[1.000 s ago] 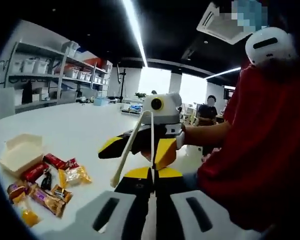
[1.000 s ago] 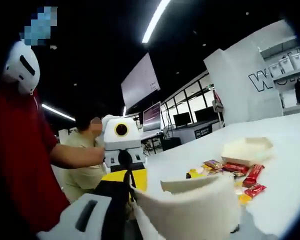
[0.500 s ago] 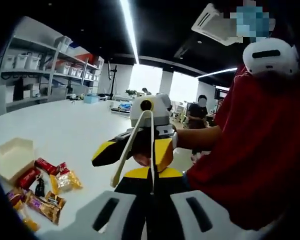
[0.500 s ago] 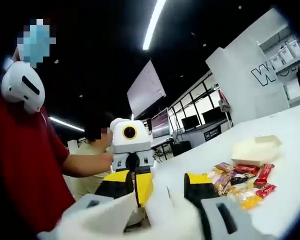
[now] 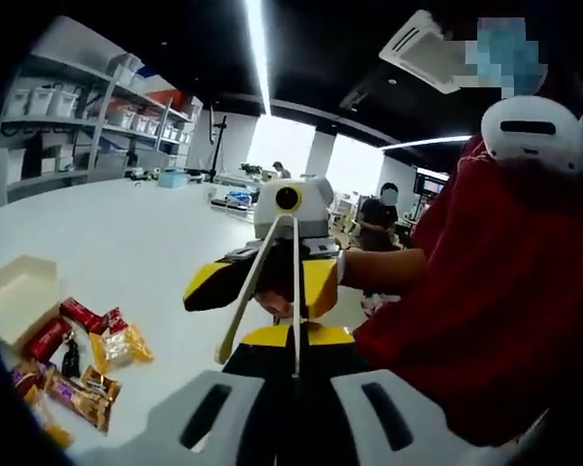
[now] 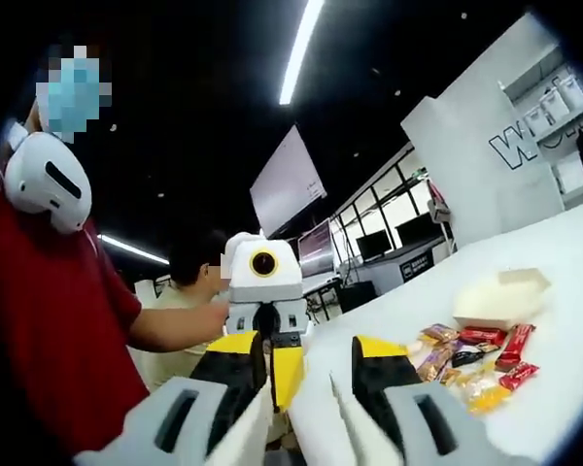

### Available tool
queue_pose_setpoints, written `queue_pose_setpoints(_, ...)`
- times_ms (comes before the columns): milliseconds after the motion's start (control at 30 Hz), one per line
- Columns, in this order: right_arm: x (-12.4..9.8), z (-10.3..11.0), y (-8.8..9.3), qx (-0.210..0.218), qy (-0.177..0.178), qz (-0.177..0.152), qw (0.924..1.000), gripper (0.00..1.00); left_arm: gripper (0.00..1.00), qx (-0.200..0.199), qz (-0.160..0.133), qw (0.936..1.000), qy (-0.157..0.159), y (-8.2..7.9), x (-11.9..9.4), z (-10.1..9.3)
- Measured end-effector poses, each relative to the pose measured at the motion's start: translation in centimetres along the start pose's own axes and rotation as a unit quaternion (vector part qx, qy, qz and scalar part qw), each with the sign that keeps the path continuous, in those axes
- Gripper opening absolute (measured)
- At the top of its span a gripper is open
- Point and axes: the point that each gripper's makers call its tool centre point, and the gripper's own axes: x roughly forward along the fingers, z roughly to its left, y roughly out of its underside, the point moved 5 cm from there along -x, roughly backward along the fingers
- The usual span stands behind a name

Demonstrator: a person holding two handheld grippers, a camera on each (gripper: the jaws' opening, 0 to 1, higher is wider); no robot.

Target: Place the target food into the container with the food tongs after gripping and lifting it, then release it inside without dropping or visibly crushing the food.

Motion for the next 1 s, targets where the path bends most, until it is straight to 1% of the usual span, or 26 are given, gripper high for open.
queue_pose_setpoints(67, -0.02, 0.03, -0.17, 0.001, -0.003, -0.003, 1.0000, 0.31, 0.01, 0.004, -0.006, 1.0000, -0.001, -0.35, -0.04, -0.04)
queue_pose_setpoints(167, -0.02, -0.05, 0.04, 0.003, -0.004, 0.004, 1.0000, 0.31, 0.01, 0.004, -0.003, 1.0000, 0.001, -0.36, 0.01, 0.02)
queue_pose_setpoints(200, -0.05, -0.09, 0.18, 0.003, -0.004, 0.008, 1.0000, 0.32, 0.01, 0.002, -0.004, 1.0000, 0.002, -0.34, -0.01, 0.10)
queue_pose_setpoints(233, 0.01, -0.11, 0.35, 0.003, -0.005, 0.010, 0.9999, 0.33, 0.01, -0.014, -0.009, 0.9999, 0.004, -0.41, -0.06, 0.20)
queue_pose_setpoints(300, 0.15, -0.11, 0.58, 0.005, -0.004, 0.012, 0.9999, 0.35, 0.01, -0.012, -0.008, 0.9999, 0.004, -0.40, -0.08, 0.19)
queue_pose_setpoints(433, 0.21, -0.01, 0.39, 0.006, -0.007, 0.004, 0.9999, 0.33, 0.01, -0.017, -0.005, 0.9998, 0.008, -0.31, -0.12, 0.10)
queue_pose_setpoints(500, 0.20, 0.05, 0.40, 0.008, -0.012, 0.006, 0.9999, 0.28, 0.01, -0.015, -0.006, 0.9998, 0.008, -0.35, -0.11, 0.08)
queue_pose_setpoints(667, 0.16, 0.11, 0.51, 0.012, -0.017, 0.007, 0.9998, 0.29, 0.01, -0.014, -0.007, 0.9998, 0.012, -0.35, -0.15, 0.04)
queue_pose_setpoints(767, 0.19, 0.02, 0.56, 0.027, -0.019, 0.006, 0.9994, 0.31, 0.01, -0.019, -0.011, 0.9996, 0.017, -0.36, -0.18, 0.10)
queue_pose_setpoints(800, 0.20, 0.13, 0.58, 0.030, -0.023, 0.008, 0.9993, 0.29, 0.01, -0.019, -0.012, 0.9996, 0.018, -0.37, -0.19, 0.12)
queue_pose_setpoints(867, 0.20, 0.07, 0.56, 0.024, -0.020, 0.009, 0.9995, 0.30, 0.01, -0.020, -0.013, 0.9995, 0.018, -0.37, -0.19, 0.19)
queue_pose_setpoints(900, 0.17, 0.02, 0.54, 0.026, -0.021, 0.009, 0.9994, 0.29, 0.01, -0.024, -0.017, 0.9994, 0.018, -0.43, -0.10, 0.19)
queue_pose_setpoints(1000, 0.07, 0.16, 0.65, 0.033, -0.025, 0.013, 0.9991, 0.27, 0.01, -0.029, -0.015, 0.9993, 0.020, -0.29, 0.07, 0.12)
